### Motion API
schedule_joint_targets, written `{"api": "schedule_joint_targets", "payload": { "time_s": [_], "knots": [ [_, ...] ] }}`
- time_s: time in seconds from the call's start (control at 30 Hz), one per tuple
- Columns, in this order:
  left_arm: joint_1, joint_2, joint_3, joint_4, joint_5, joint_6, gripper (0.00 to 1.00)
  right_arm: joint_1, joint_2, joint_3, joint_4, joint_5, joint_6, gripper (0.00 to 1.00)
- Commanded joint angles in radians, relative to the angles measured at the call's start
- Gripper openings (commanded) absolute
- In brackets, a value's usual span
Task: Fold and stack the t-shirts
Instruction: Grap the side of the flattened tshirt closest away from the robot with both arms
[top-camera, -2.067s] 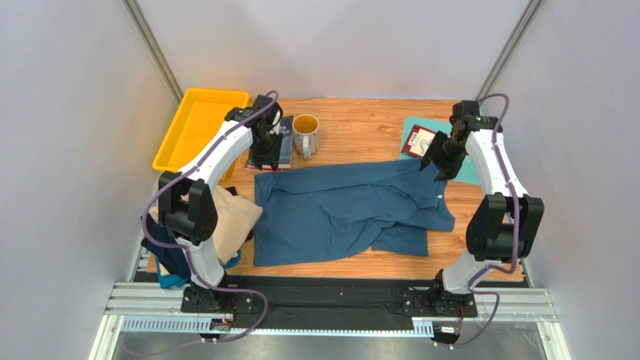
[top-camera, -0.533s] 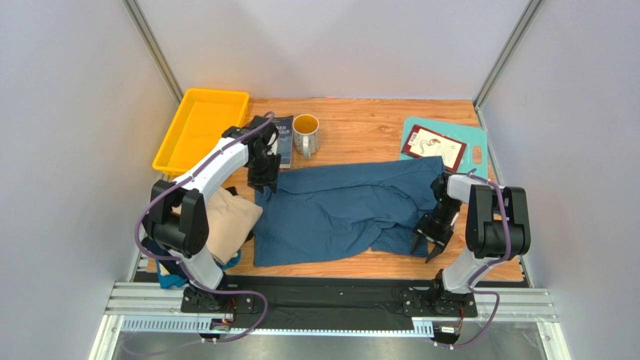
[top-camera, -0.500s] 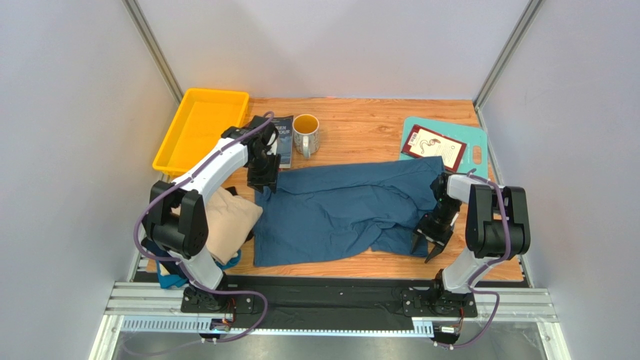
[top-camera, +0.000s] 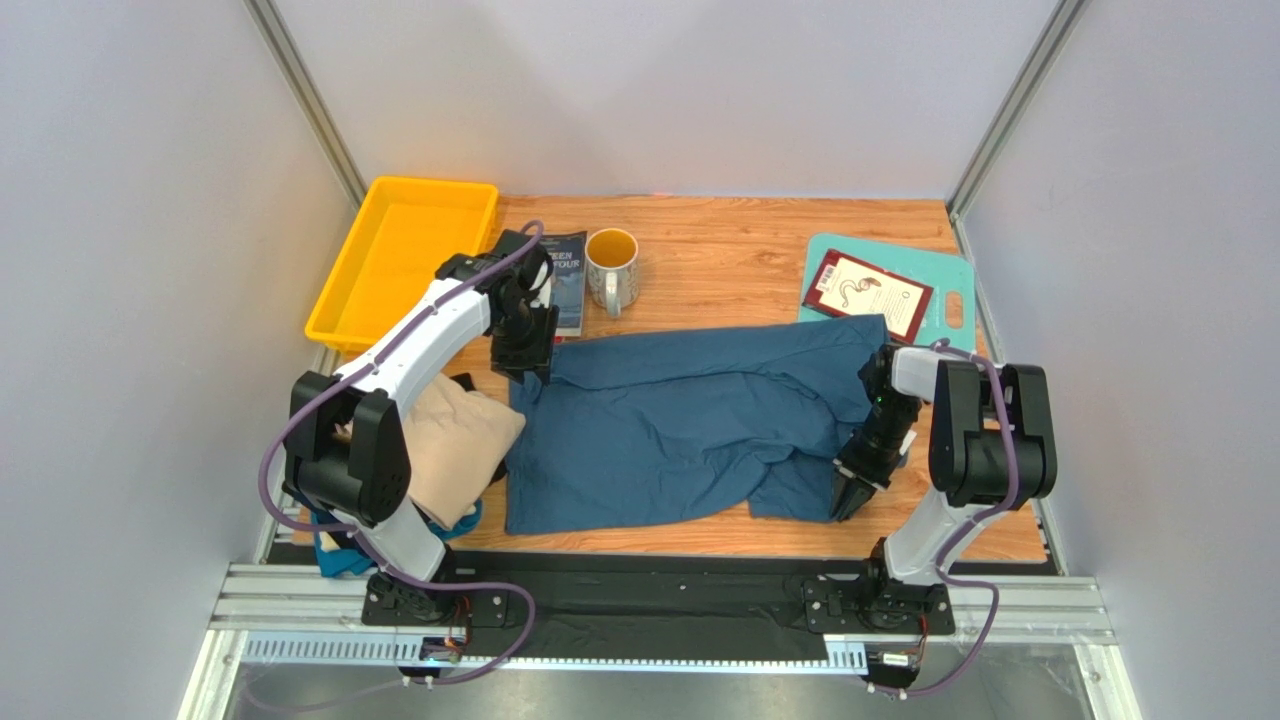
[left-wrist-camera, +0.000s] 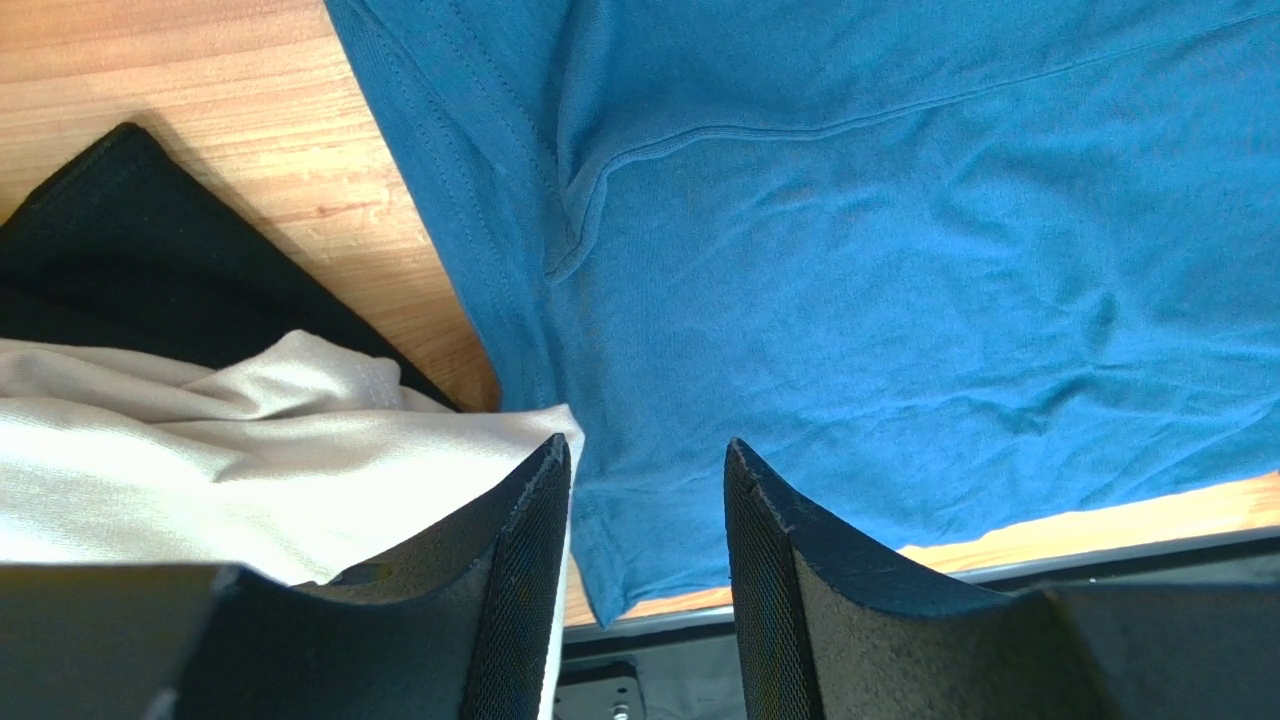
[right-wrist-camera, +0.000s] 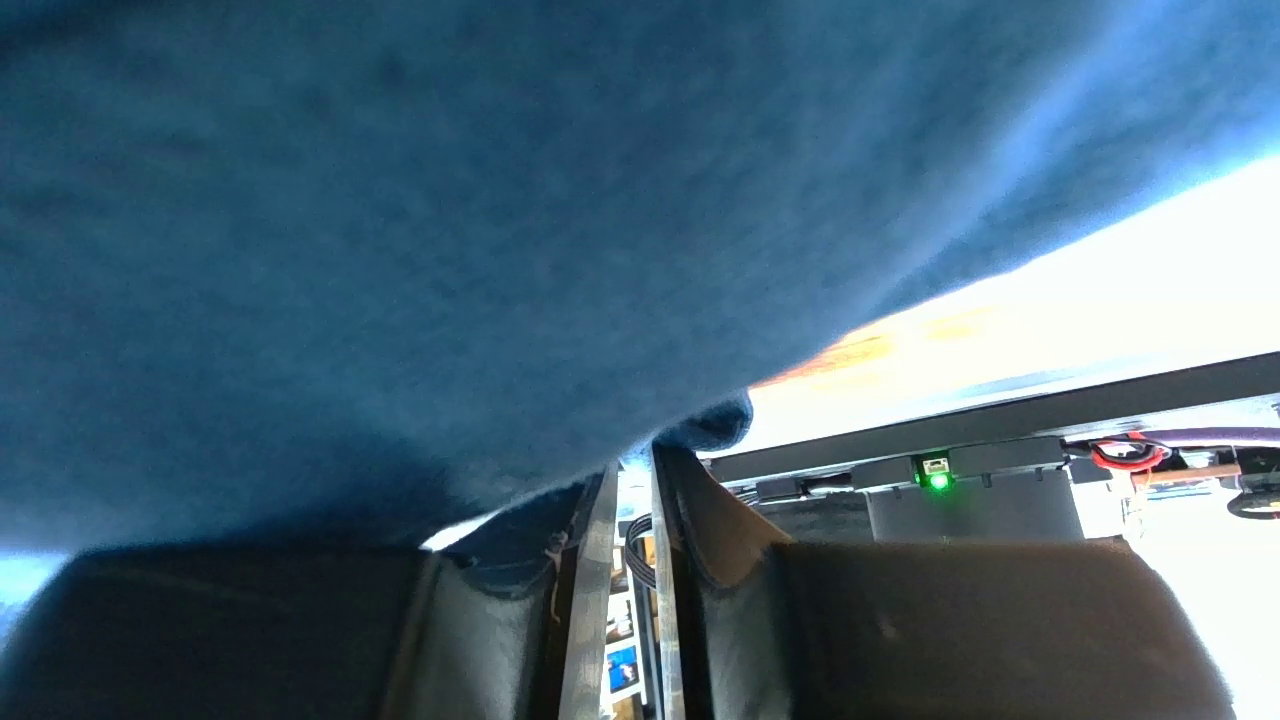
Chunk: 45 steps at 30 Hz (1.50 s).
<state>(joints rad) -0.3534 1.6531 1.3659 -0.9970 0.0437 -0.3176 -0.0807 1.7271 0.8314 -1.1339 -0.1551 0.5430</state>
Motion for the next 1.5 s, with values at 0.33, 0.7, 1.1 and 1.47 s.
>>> {"api": "schedule_joint_targets", "payload": {
  "time_s": [0.33,0.7,1.1,1.47],
  "knots": [
    [0.001,0.008,0.019,0.037,0.028,-0.014,0.49,0.001,-0.257,0.153,-0.157,0.092,0.057,0.01],
    [0.001,-0.004,-0.019,0.064,0.036,0.011,0.48,0.001,-0.454,0.205,-0.331,0.088,0.097,0.00],
    [-0.010,-0.079,-0.066,-0.003,0.084,0.074,0.54,-0.025,-0.624,0.270,-0.468,0.137,0.123,0.00],
    [-0.044,-0.323,-0.324,-0.083,0.107,-0.043,0.54,-0.033,-0.649,0.273,-0.465,0.144,0.118,0.00]
  ]
}}
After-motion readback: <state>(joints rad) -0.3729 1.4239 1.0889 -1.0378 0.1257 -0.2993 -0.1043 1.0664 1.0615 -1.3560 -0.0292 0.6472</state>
